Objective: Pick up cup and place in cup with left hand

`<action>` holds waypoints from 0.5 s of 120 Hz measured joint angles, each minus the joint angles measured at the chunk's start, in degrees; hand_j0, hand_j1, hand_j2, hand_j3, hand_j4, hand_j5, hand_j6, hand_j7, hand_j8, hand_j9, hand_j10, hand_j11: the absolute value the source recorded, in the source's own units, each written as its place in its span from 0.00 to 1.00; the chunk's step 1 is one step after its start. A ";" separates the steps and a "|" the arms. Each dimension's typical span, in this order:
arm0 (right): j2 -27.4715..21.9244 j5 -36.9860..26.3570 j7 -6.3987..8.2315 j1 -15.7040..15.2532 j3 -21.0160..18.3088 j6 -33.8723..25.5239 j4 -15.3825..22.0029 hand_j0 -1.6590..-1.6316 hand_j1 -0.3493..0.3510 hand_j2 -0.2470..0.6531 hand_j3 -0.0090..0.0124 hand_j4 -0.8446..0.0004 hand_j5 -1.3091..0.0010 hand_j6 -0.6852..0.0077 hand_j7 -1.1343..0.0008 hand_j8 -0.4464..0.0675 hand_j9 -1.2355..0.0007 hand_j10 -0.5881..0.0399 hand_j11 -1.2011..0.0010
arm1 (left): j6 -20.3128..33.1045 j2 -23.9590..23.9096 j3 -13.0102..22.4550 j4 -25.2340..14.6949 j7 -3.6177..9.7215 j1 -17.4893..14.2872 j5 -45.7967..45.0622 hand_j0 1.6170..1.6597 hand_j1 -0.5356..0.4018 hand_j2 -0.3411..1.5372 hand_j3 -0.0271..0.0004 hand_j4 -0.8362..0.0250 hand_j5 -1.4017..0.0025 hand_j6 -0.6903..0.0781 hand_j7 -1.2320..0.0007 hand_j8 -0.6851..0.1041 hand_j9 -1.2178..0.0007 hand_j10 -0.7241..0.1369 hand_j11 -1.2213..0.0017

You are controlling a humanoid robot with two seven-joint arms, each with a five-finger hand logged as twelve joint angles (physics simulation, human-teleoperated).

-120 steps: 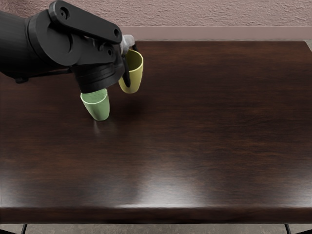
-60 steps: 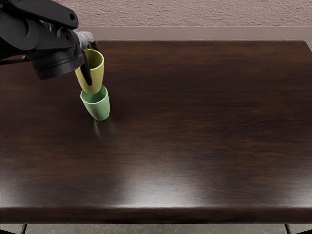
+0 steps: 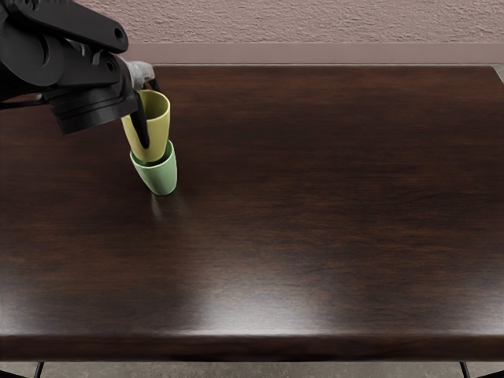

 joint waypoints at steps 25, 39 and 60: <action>0.00 0.00 -0.01 0.00 0.00 0.00 0.00 0.04 0.03 0.27 0.42 0.98 0.98 0.97 0.98 0.84 0.98 0.91 0.98 | -0.25 0.06 -0.12 -0.10 0.08 -0.06 0.08 0.89 0.59 0.23 0.99 0.62 0.67 0.60 0.63 0.58 0.62 0.44 0.62; 0.00 0.00 0.00 0.00 0.00 0.00 0.00 0.04 0.03 0.27 0.42 0.98 0.98 0.97 0.98 0.84 0.98 0.91 0.98 | -0.27 0.04 -0.17 -0.10 0.10 -0.06 0.13 0.92 0.71 0.21 0.99 0.75 0.79 0.70 0.76 0.67 0.76 0.59 0.76; 0.00 0.00 -0.01 0.00 -0.01 0.00 0.00 0.04 0.03 0.27 0.42 0.98 0.98 0.97 0.98 0.84 0.98 0.91 0.98 | -16.29 20.29 3.50 0.02 -0.20 -8.69 0.34 0.94 0.84 0.20 0.99 0.87 0.91 0.81 0.89 0.78 0.89 0.73 0.89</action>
